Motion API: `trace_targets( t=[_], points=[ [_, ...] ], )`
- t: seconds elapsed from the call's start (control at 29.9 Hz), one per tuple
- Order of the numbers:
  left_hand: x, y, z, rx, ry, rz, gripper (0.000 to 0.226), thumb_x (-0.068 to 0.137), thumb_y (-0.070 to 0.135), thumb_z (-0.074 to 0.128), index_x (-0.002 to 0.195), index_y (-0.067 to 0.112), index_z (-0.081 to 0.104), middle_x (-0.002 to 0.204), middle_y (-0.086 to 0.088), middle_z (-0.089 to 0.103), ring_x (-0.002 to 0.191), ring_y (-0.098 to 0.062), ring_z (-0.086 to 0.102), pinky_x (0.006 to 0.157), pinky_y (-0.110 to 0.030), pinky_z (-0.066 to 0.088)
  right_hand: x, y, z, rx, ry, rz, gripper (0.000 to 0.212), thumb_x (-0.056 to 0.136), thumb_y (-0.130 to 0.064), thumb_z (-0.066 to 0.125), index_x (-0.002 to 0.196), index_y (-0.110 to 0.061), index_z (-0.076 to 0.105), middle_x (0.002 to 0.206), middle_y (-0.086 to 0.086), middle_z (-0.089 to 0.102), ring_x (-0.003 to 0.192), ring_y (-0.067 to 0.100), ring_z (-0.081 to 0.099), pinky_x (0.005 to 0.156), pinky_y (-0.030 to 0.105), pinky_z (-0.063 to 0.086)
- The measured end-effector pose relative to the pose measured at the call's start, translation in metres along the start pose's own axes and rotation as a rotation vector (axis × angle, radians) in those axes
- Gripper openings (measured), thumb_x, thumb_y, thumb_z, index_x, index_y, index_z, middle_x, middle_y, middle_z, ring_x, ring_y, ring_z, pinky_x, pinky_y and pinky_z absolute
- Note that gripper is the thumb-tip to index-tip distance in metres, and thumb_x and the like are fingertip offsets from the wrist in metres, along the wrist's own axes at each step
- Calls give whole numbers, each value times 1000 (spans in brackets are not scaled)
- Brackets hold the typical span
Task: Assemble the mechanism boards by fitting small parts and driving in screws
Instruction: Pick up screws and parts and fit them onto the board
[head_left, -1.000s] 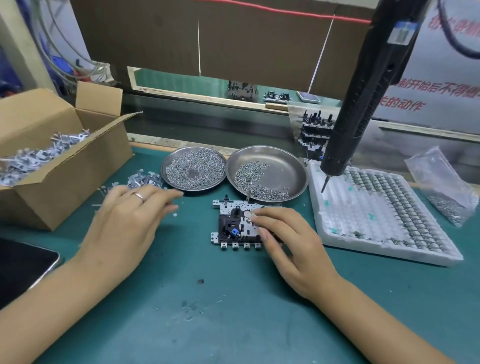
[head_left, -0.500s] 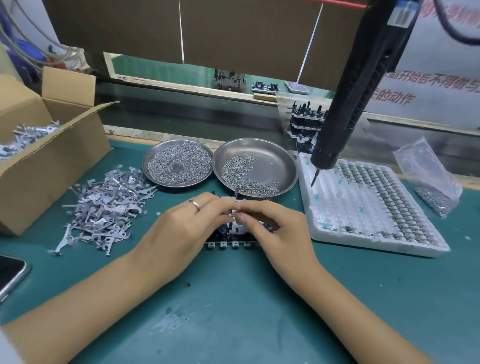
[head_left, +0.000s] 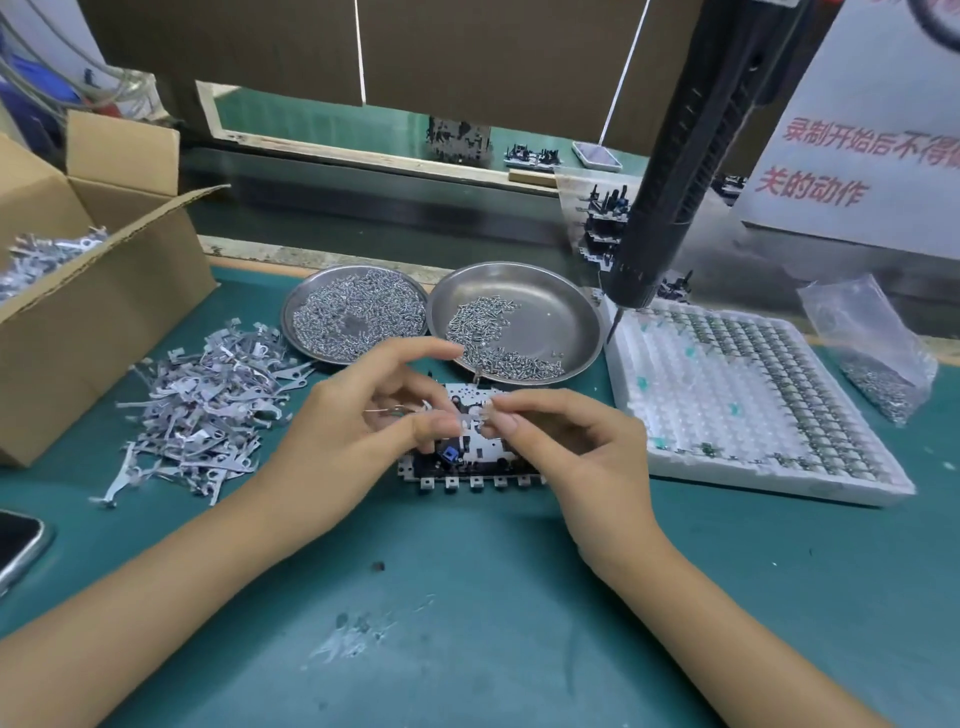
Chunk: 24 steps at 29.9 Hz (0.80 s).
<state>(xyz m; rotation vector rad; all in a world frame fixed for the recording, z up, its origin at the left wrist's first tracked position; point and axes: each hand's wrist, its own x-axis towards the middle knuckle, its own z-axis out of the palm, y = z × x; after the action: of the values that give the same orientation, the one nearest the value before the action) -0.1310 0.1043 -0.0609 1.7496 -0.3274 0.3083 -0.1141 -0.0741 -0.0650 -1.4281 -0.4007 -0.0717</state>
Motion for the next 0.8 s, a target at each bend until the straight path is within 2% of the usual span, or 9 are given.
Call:
trace_targets(
  t=[0.13,0.27,0.37,0.43,0.5,0.57,0.67,0.8],
  points=[
    [2,-1,0,-143,-33,-20,33,83,43,59,113,31,58,83,-2,68,59,-9,57,49,-17,41,0,-5,2,78,16,44,16,73,-2,73,74,-18,77,69,2,72,68,13,69,66,18,52],
    [1,-1,-2,36,27,77,22,91,34,50,111,33,59,88,5,67,61,-7,56,54,-16,42,-3,-4,3,-83,72,-19,25,78,5,71,77,-20,75,72,-2,73,70,12,69,69,20,53],
    [-1,-3,-8,335,79,223,22,97,23,46,112,29,60,82,11,63,63,-5,53,62,-11,40,-4,-2,2,-290,82,-125,27,79,5,70,82,-22,74,79,-6,73,77,9,68,76,21,52],
    [0,-4,-15,640,114,269,26,97,20,43,114,20,63,81,10,61,70,-1,51,69,-16,43,-4,-2,1,-356,73,-138,27,80,4,71,84,-23,73,80,-8,72,79,7,67,77,21,51],
    [1,-3,-23,923,118,180,35,94,27,38,110,16,67,81,4,66,79,-16,56,71,-32,47,-2,-1,-3,-347,73,-99,26,80,3,71,83,-23,73,80,-7,73,78,10,68,76,21,52],
    [2,-3,-27,1119,116,97,40,90,38,39,96,16,72,85,0,71,85,-27,59,81,-38,38,0,-2,-7,-328,68,-63,24,81,3,70,82,-21,73,80,-3,73,76,15,68,73,20,52],
    [0,0,-21,1061,176,108,40,88,45,46,81,19,75,91,7,72,90,-23,59,93,-39,26,5,-5,-13,-252,12,17,21,80,4,70,80,-17,74,80,4,74,77,22,68,72,22,54],
    [-6,4,0,690,135,145,23,84,51,53,81,34,69,88,23,67,91,-1,54,94,-34,23,7,-9,-15,-152,-15,85,23,78,4,71,76,-19,75,74,-1,74,69,6,66,65,15,50]
  ],
)
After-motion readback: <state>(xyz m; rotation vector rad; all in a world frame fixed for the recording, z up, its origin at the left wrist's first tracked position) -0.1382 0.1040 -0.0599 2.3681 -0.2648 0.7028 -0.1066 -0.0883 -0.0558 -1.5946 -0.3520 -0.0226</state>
